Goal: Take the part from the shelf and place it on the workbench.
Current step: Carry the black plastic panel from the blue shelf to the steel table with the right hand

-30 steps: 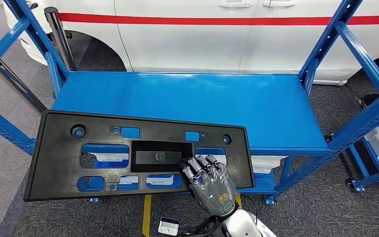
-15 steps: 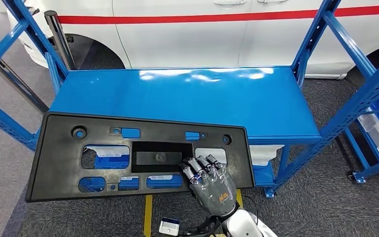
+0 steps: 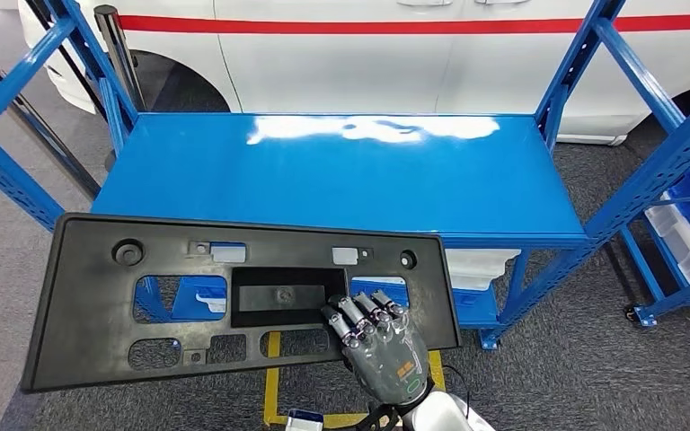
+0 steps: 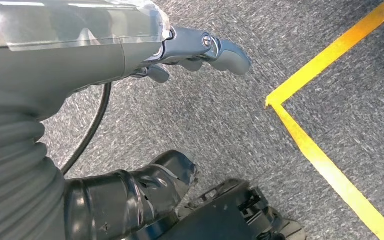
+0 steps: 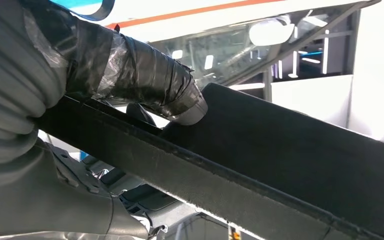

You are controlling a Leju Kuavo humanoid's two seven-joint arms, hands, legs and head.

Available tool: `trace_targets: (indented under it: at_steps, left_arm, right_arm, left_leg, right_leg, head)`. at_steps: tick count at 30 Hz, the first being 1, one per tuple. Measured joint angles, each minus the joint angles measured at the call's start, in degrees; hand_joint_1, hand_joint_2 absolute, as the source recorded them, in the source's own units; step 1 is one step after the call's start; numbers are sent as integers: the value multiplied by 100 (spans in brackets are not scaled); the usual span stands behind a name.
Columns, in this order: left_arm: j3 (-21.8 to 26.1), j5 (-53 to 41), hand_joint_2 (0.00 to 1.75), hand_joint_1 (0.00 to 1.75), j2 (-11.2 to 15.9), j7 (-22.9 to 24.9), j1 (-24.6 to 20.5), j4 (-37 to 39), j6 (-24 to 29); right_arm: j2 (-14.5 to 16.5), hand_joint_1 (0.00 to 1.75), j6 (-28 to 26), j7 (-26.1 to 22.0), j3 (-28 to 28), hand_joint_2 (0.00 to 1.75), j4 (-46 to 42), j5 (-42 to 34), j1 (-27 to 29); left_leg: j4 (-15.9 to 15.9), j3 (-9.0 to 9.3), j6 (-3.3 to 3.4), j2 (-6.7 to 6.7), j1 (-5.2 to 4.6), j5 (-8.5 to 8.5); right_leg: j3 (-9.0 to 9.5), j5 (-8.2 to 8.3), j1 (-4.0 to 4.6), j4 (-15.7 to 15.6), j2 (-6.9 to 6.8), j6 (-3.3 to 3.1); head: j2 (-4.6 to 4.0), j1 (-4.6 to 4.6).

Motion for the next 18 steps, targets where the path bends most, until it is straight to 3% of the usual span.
trace_targets:
  at_steps: [2,3,4,5,6,8,9,13,15,17,18]
  left_arm:
    - [2,3,175,0,1,-2,1,0,6]
    - [3,7,175,0,2,-2,5,0,8]
    - [4,10,175,0,2,-2,7,0,10]
    - [5,15,175,0,2,-2,8,0,14]
    - [6,20,175,0,2,-2,9,0,19]
    - [8,28,175,0,2,-3,8,0,30]
    - [8,30,175,0,2,-3,9,0,36]
    - [11,33,175,0,3,-4,16,0,56]
    - [13,36,175,0,4,-4,23,0,64]
    - [13,37,175,0,4,-4,26,0,68]
    - [13,37,175,0,5,-4,27,0,69]
  right_arm:
    - [0,175,1,-42,8,175,-19,-6,28]
    - [0,175,0,-59,13,175,-21,-9,47]
    - [0,175,0,-75,15,175,-21,-12,65]
    - [0,175,-1,-92,18,175,-21,-15,80]
    - [0,175,-1,-113,20,175,-27,-18,89]
    - [0,175,0,-136,25,175,-52,-22,95]
    - [0,175,0,-140,27,175,-69,-24,99]
    - [1,175,-1,-149,31,175,-104,-25,109]
    - [5,175,-1,-173,34,175,-113,-30,110]
    - [12,175,0,-218,35,175,-118,-38,115]
    - [15,175,0,-242,35,175,-119,-42,120]
  left_leg:
    - [36,-123,29,11,-9,62]
    - [62,-187,26,15,-12,88]
    - [92,-247,21,18,-14,108]
    - [131,-305,12,19,-12,123]
    - [176,-358,3,19,-9,133]
    - [262,-452,-35,17,-13,151]
    - [291,-482,-64,16,-19,166]
    - [339,-556,-213,1,-16,194]
    - [646,-689,-269,-13,2,-137]
    - [1323,-900,-307,-13,17,-645]
    - [1630,-966,-317,-13,21,-794]
  right_leg:
    - [-242,-455,-8,723,2,31]
    - [-306,-555,-16,1001,2,45]
    - [-289,-545,-24,1109,2,55]
    - [-148,-430,-34,972,2,59]
    - [93,-274,-44,640,1,59]
    - [555,-118,-37,-87,4,31]
    - [661,-104,-24,-290,8,11]
    - [590,-9,-7,-390,3,-136]
    - [497,94,-22,-416,-11,-232]
    - [360,196,-10,-409,-16,-275]
    - [287,247,-1,-402,-18,-279]
  head:
    - [0,0]
    - [0,0]
    - [0,-1]
    - [0,0]
    - [0,-1]
    - [0,-2]
    - [0,-2]
    - [0,-4]
    - [0,-9]
    - [0,-14]
    - [0,-14]
